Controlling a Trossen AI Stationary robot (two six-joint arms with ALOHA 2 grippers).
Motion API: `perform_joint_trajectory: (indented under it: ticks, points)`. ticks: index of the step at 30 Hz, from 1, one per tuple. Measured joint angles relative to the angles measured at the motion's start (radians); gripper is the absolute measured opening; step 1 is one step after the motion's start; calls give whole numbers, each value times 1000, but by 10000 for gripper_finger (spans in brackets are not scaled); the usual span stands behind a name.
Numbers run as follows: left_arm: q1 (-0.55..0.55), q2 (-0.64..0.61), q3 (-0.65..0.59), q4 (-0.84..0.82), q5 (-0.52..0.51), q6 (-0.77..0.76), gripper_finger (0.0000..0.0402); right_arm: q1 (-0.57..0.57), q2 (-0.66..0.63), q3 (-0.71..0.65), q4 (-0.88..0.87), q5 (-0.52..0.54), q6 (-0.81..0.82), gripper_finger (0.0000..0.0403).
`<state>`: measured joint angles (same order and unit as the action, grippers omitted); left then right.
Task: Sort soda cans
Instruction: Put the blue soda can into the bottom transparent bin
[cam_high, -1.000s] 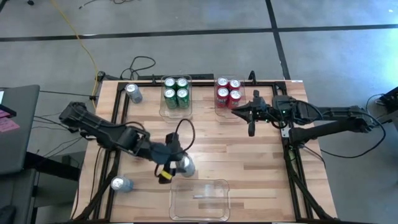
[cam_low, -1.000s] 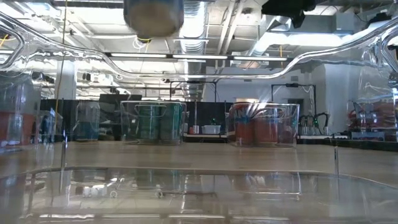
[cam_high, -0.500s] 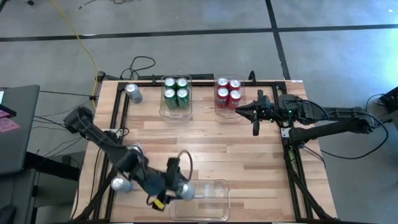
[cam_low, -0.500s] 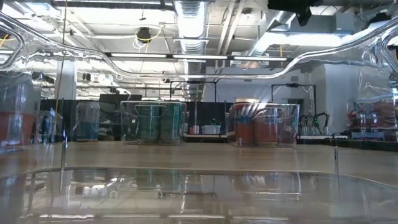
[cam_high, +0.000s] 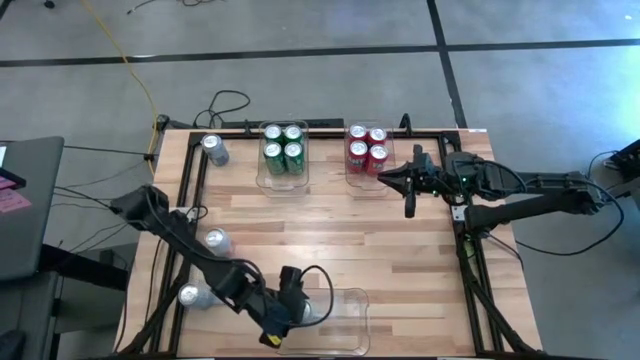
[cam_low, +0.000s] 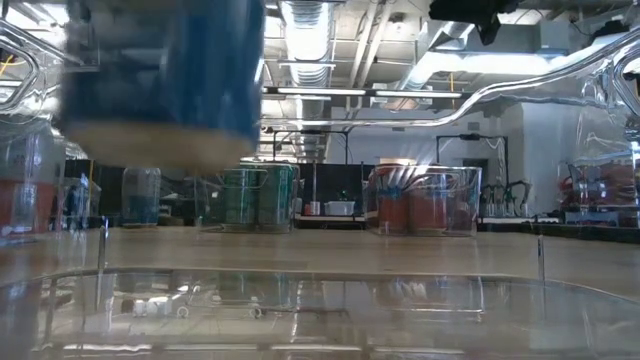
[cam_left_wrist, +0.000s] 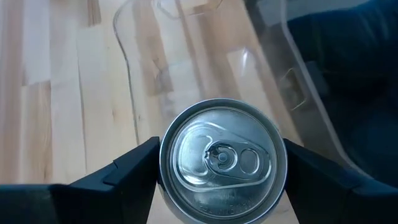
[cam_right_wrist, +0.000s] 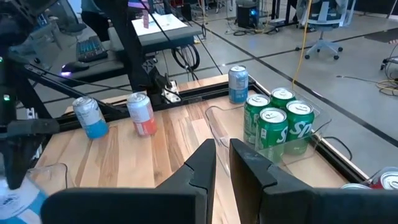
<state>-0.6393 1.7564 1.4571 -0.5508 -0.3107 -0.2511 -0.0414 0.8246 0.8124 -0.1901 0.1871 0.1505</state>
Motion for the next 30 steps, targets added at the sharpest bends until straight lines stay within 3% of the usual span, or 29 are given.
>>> perform_joint_trajectory:
  ticks: [9,17,30]
  points:
    - [24,-1,-46,5,-6,-5,282,0,0,0,-15,0,2,66]
    - [26,-1,-117,112,-10,-9,294,0,0,0,-29,0,25,66]
    - [39,-2,-121,115,-9,-46,314,0,0,0,-40,0,27,66]
